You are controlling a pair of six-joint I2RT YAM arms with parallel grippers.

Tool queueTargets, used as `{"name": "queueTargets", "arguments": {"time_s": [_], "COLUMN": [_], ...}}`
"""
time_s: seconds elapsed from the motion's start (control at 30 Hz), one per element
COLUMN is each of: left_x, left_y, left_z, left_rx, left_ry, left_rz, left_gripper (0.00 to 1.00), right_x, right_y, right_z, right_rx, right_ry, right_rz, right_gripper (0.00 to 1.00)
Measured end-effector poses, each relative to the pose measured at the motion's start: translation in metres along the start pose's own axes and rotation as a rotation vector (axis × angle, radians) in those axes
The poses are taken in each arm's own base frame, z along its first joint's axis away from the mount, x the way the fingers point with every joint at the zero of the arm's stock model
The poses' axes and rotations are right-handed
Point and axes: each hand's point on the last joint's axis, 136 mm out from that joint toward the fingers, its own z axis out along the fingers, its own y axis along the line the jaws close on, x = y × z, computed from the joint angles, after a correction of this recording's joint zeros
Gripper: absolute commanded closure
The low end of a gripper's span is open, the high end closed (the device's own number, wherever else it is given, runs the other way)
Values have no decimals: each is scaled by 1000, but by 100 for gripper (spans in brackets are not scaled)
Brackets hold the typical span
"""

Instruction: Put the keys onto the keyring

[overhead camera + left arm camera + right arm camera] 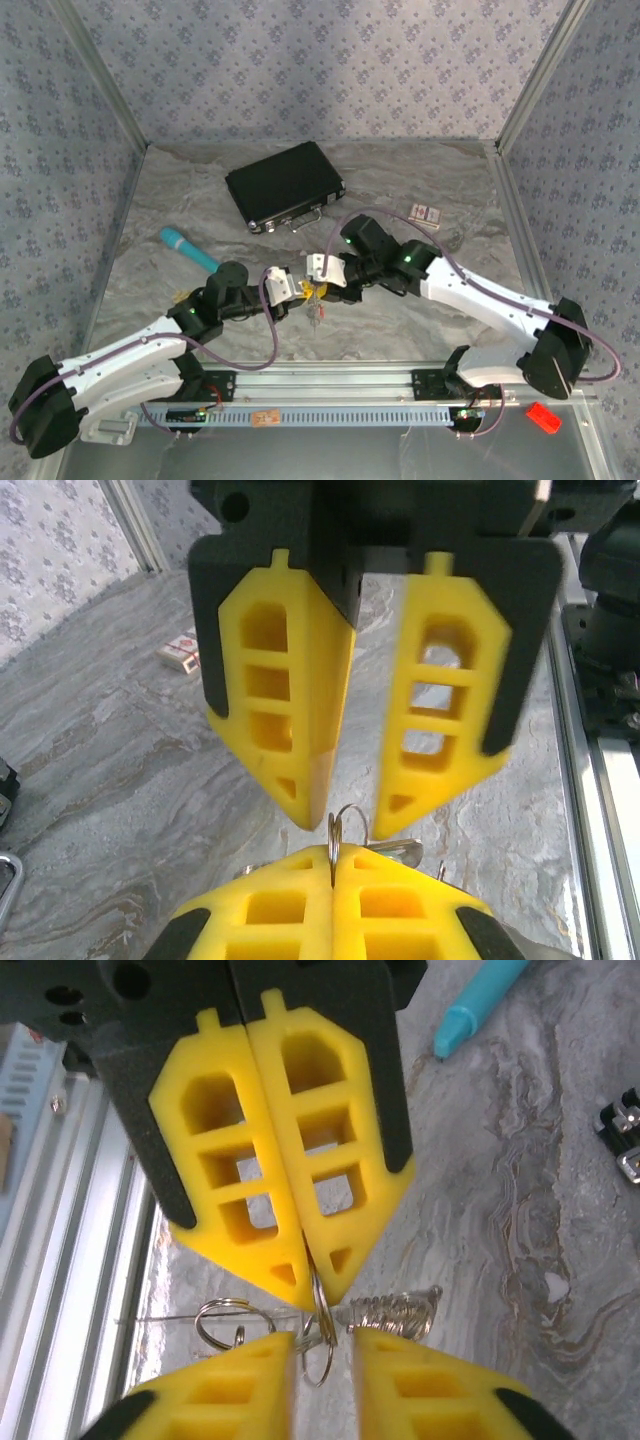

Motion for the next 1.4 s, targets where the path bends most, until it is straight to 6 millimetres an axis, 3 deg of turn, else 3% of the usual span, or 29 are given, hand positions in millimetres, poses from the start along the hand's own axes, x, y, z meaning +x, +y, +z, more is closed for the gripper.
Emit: {"name": "queueTargets", "arguments": {"time_s": [0.3,0.57,0.6,0.67,0.73,1.27,1.4], "left_x": [1,-1,-1,-1,-2,2,5], "left_y": [-1,2,1,2,3,3,2], "left_z": [0,-2,-2,-3,-3,-5,-5], "left_rx": [-5,-15,-16,-19,-26,-19,-15], "left_ry": [-82,-104,-106,-107,-110,-25,-12], "left_rz": [-51,-70,-71,-74,-74,-21,-23], "left_gripper": [100,100,98,84,82,86,93], "right_x": [3,-5,-6,-5,-4,-7,-7], "right_y": [0,-3,-3,-2,-1,4,5], "right_z": [8,8,8,8,8,8,10], "right_rx": [6,8,8,5,0,-3,-3], "right_ry": [-112,-157,-158,-157,-148,39,53], "right_rz": [86,108,107,110,106,-48,-61], "right_gripper": [72,100,100,100,100,100,100]}}
